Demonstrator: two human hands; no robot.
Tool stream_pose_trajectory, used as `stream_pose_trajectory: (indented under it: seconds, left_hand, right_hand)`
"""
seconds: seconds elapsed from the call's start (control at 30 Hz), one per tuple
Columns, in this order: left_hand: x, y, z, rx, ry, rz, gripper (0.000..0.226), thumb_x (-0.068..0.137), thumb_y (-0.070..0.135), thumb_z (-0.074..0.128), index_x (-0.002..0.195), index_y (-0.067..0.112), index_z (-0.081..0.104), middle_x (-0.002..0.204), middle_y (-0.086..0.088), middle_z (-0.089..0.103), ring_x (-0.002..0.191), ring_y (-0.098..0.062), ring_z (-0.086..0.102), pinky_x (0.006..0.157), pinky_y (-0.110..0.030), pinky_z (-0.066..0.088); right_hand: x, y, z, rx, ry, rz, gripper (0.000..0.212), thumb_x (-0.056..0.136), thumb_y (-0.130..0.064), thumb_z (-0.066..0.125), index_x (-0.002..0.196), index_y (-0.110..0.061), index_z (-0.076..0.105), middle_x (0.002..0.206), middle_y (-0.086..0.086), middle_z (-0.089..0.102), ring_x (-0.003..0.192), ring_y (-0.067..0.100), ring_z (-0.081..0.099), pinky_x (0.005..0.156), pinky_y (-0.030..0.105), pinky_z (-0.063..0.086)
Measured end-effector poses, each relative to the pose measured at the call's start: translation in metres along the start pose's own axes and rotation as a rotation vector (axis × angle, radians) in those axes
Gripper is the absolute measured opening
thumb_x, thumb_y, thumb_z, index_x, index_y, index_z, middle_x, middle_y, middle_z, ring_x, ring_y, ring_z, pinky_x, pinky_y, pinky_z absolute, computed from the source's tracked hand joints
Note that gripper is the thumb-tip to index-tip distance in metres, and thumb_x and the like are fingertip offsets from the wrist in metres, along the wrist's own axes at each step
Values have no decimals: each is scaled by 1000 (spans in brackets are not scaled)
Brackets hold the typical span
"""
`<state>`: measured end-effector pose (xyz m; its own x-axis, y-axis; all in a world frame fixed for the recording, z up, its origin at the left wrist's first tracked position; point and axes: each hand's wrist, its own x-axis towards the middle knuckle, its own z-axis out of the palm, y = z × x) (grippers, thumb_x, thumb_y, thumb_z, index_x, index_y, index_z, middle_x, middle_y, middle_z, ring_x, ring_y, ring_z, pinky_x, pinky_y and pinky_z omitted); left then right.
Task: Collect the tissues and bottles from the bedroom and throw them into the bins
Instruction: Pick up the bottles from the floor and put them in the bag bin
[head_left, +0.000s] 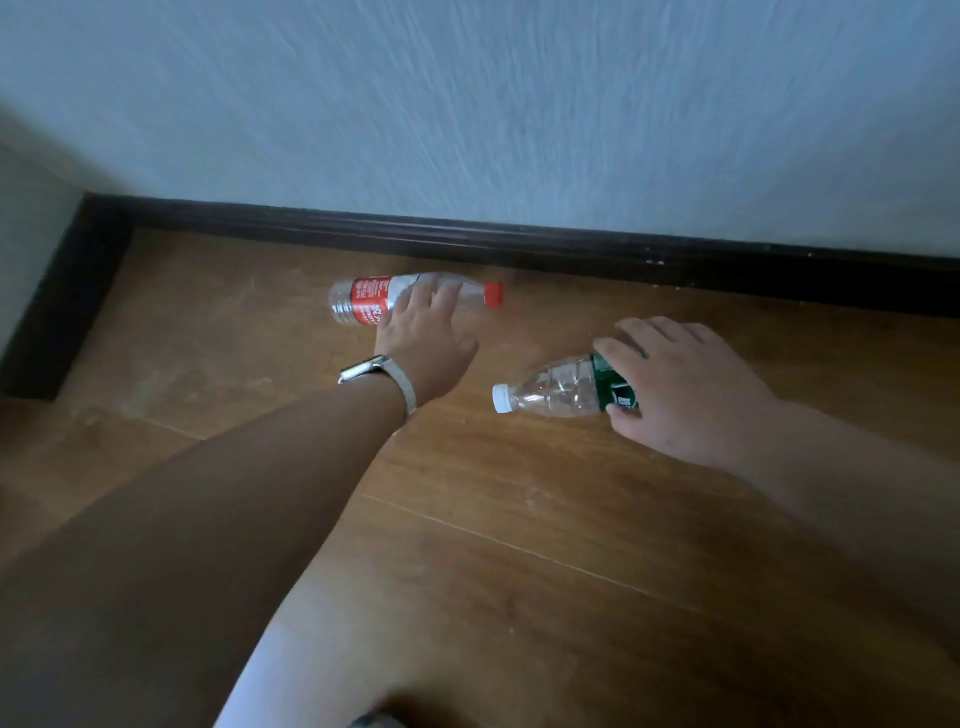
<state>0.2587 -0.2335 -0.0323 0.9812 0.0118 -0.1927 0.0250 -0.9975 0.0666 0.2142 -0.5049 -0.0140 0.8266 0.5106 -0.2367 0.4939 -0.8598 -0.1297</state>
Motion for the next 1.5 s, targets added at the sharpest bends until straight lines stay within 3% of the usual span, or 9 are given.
stream_pose_trajectory:
  seconds: [0.23,0.5,0.6,0.77,0.97,1.1,1.3,1.43,1.5]
  left_hand:
    - [37,-21,2,108,-113,-26,78,82,34,58,150,29,21,161,-6,17,148,-28,14,118,-52,19]
    - [27,-28,2,242,-36,79,70,78,10,56,141,29,32,138,-6,45,127,-33,40,106,-49,32]
    - [22,-34,4,229,-76,68,68,79,16,61,139,31,33,138,-7,43,121,-34,44,99,-49,38]
    - [16,-37,3,-56,-153,-76,76,77,35,73,142,25,36,135,-6,45,113,-29,53,90,-39,47]
    - [-7,-22,-7,-213,-243,-105,70,72,45,72,133,37,37,111,-3,60,74,-22,65,50,-35,58]
    - [-15,-7,-18,-300,-163,-58,74,73,42,77,137,30,41,122,0,57,93,-16,59,64,-26,50]
    - [-18,33,-59,-441,-54,43,73,75,40,79,137,23,44,123,4,57,103,-16,57,81,-30,48]
    - [-37,65,-95,-701,11,-97,71,67,45,82,128,26,51,118,4,62,103,-15,61,91,-38,52]
    - [-64,85,-112,-866,-17,-195,68,66,43,83,123,27,51,112,5,63,99,-15,65,88,-42,56]
  right_hand:
    - [11,-1,17,22,-21,-6,65,88,-46,56,143,-23,32,146,7,38,132,27,38,109,47,30]
    - [11,0,31,22,-34,35,60,82,-42,63,132,-21,38,118,2,55,108,24,53,93,43,44]
    - [10,0,32,28,-18,36,61,82,-43,63,133,-20,38,120,2,55,109,24,53,92,41,45]
    - [5,-1,32,120,-45,123,62,82,-48,60,133,-21,37,119,1,54,107,23,53,87,39,46]
    - [-14,6,27,262,-46,186,61,78,-50,63,127,-21,43,106,-3,53,94,17,52,78,36,49]
    - [-30,13,18,405,37,191,59,75,-49,67,123,-23,46,100,-6,52,87,13,51,75,34,51]
    - [-54,30,-17,513,145,222,58,75,-49,70,123,-27,45,107,-9,52,93,9,51,79,32,51]
    - [-86,35,-68,646,224,288,58,72,-43,76,121,-28,48,101,-13,51,89,5,53,68,15,41]
    - [-115,31,-97,729,247,346,63,69,-48,74,123,-29,47,103,-14,51,90,2,52,69,15,39]
